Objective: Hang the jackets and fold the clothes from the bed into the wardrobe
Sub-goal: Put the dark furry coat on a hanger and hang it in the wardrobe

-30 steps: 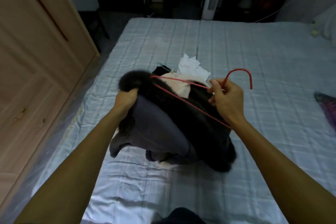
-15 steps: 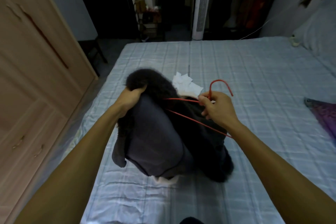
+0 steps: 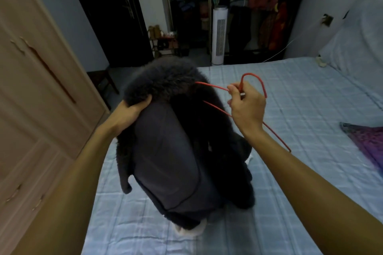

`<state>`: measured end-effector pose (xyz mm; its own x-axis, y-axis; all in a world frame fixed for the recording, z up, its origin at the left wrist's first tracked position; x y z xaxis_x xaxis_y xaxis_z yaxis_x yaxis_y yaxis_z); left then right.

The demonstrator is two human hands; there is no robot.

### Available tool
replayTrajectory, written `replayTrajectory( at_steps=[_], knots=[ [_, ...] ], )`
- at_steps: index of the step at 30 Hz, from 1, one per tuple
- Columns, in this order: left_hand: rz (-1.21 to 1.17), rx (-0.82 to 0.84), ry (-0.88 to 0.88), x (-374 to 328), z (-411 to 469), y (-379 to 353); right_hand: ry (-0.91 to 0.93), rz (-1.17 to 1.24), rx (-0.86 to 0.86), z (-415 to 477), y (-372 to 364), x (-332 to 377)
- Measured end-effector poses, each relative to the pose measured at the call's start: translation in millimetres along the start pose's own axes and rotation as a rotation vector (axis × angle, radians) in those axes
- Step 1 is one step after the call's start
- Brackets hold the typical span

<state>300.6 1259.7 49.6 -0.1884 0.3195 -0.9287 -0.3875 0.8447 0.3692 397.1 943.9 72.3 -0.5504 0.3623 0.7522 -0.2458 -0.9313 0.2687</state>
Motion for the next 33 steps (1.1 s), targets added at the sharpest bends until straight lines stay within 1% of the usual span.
replayTrajectory(
  at_steps=[2, 4, 5, 6, 7, 8, 10, 11, 12, 13, 16, 17, 18, 19, 20, 22, 23, 24, 25, 26, 27, 28, 30, 33],
  knots=[
    [-0.013, -0.051, 0.012, 2, -3, -1, -0.080, 0.007, 0.115, -12, -20, -4],
    [0.004, -0.096, 0.004, 4, -5, -5, -0.161, -0.021, 0.326, -35, -50, -13],
    [0.010, -0.087, 0.001, 4, -7, -12, -0.203, -0.039, 0.424, -51, -65, -18],
    [0.006, -0.050, 0.002, 4, -10, -22, -0.263, -0.028, 0.478, -65, -74, -23],
    [0.008, 0.002, 0.006, 3, -14, -33, -0.344, 0.036, 0.471, -76, -79, -30],
    [0.006, 0.055, 0.011, 4, -17, -42, -0.447, 0.128, 0.412, -83, -79, -37],
    [-0.006, 0.132, -0.003, 3, -26, -46, -0.618, 0.313, 0.230, -85, -72, -49],
    [0.014, 0.166, -0.010, 5, -28, -43, -0.650, 0.379, 0.157, -82, -68, -52],
    [0.094, 0.204, -0.004, 10, -30, -39, -0.655, 0.430, 0.113, -78, -63, -53],
    [0.227, 0.255, 0.017, 17, -31, -34, -0.642, 0.475, 0.083, -73, -60, -51],
    [0.670, 0.523, 0.113, 41, -34, -39, -0.568, 0.511, 0.066, -64, -55, -45],
    [0.743, 0.593, 0.135, 43, -34, -39, -0.544, 0.501, 0.068, -63, -54, -43],
    [0.768, 0.643, 0.135, 39, -31, -39, -0.526, 0.494, 0.066, -63, -52, -41],
    [0.707, 0.663, 0.122, 29, -28, -38, -0.514, 0.499, 0.063, -63, -50, -41],
    [0.576, 0.634, 0.097, 13, -20, -36, -0.506, 0.498, 0.066, -63, -48, -42],
    [0.352, 0.439, -0.001, -24, -3, -33, -0.485, 0.481, 0.083, -62, -45, -44],
    [0.389, 0.325, -0.080, -38, 5, -37, -0.471, 0.473, 0.096, -62, -44, -44],
    [0.550, 0.242, -0.170, -47, 12, -45, -0.460, 0.470, 0.107, -61, -44, -43],
    [0.729, 0.220, -0.256, -54, 16, -63, -0.449, 0.473, 0.116, -61, -44, -41],
    [0.868, 0.246, -0.312, -52, 20, -84, -0.439, 0.478, 0.126, -60, -44, -38],
    [0.964, 0.293, -0.335, -47, 22, -104, -0.431, 0.481, 0.136, -60, -45, -36],
    [1.003, 0.337, -0.353, -39, 24, -121, -0.422, 0.482, 0.148, -60, -44, -35],
    [0.962, 0.386, -0.404, -34, 22, -147, -0.400, 0.473, 0.170, -57, -41, -33],
    [0.896, 0.289, -0.483, -49, 17, -163, -0.332, 0.399, 0.211, -48, -36, -32]
  ],
)
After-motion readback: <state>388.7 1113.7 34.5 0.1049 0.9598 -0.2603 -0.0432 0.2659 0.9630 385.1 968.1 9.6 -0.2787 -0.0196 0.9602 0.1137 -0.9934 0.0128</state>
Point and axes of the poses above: each hand's wrist, its own z-axis towards the middle knuckle, its own y-axis out of the back of the hand, x = y × z, the point moved 8 cm from there along z, towards the middle knuckle, and after that the axes turned 2 degrees about y, right-handed, at the moved point
